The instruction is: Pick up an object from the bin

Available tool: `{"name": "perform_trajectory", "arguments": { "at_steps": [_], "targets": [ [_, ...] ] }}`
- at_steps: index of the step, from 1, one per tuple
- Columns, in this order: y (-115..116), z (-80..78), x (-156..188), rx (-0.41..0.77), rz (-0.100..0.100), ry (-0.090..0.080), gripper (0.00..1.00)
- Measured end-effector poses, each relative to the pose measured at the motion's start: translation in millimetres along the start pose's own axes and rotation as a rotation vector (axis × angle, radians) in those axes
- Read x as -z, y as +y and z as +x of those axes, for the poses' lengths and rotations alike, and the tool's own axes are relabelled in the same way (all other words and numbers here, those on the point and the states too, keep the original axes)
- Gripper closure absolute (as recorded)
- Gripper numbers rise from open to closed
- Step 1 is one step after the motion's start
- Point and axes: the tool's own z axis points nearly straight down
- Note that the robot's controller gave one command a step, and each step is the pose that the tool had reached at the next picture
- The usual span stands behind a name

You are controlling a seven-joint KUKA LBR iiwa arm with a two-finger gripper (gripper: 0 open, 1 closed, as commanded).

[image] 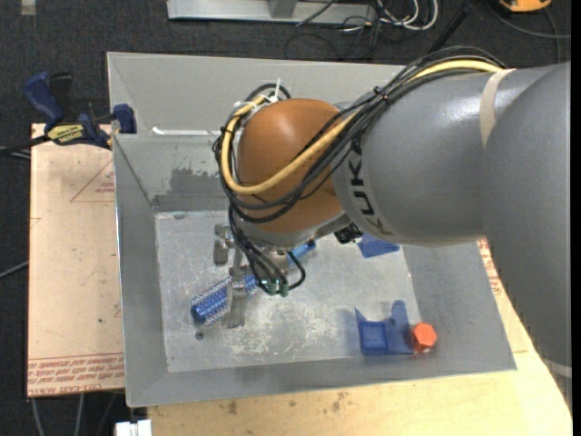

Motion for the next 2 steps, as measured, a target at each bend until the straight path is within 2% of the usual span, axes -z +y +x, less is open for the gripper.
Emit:
{"name": "perform_trajectory", "arguments": {
  "at_steps": [1,2],
  "targets": [
    [-41.6,-34.6,-116.9,0.256,0.001,-0.003,0.0],
    [-41.0,-35.1,-116.5,0.253,-0.001,-0.005,0.0]
  ]
}}
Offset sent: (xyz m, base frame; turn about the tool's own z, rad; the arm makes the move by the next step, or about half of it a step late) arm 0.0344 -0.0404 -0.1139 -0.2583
